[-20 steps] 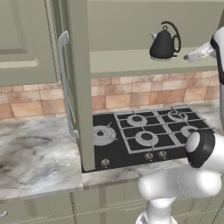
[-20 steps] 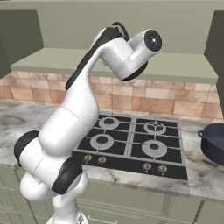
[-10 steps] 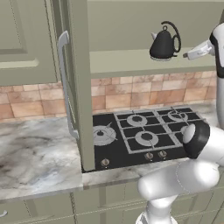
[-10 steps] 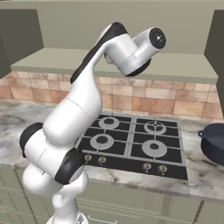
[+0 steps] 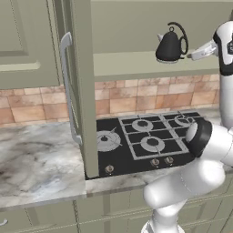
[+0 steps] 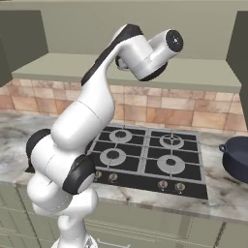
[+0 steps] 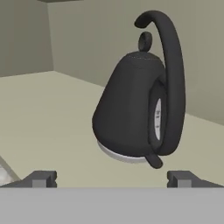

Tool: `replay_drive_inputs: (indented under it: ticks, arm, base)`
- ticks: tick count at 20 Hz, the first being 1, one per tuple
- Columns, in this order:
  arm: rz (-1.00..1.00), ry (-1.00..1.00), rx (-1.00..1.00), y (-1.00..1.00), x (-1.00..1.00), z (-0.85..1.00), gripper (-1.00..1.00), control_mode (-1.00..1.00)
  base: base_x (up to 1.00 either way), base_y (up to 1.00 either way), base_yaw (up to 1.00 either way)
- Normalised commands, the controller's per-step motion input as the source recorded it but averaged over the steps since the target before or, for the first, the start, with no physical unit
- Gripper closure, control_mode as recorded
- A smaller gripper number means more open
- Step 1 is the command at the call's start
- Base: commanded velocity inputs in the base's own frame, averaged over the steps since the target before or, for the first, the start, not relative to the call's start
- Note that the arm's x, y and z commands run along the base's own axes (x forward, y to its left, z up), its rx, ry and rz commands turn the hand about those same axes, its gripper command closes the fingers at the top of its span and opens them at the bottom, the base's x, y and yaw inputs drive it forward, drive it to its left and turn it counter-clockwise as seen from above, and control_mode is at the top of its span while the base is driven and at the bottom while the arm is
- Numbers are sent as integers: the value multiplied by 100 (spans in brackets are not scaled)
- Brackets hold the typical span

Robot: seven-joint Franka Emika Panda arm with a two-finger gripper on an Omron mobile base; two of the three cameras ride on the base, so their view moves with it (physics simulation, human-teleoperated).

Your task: Pick the kettle from the cabinet and place it on a stove burner. Then pick the pot from the counter and place it on another stove burner. Finally, turn both burners on.

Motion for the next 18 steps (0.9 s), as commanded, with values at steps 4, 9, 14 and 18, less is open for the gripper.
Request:
replay_drive_inputs:
  ticks: [4, 9, 14, 18]
  arm:
    - [5, 0, 0, -7, 20, 0, -100, -100]
    - [3, 0, 0, -17, 5, 0, -100, -100]
    - [3, 0, 0, -22, 5, 0, -100, -100]
    - [5, 0, 0, -17, 24, 7, -100, -100]
  base:
    - [0, 0, 0]
    - [0, 0, 0]
    - [0, 0, 0]
    - [0, 0, 0]
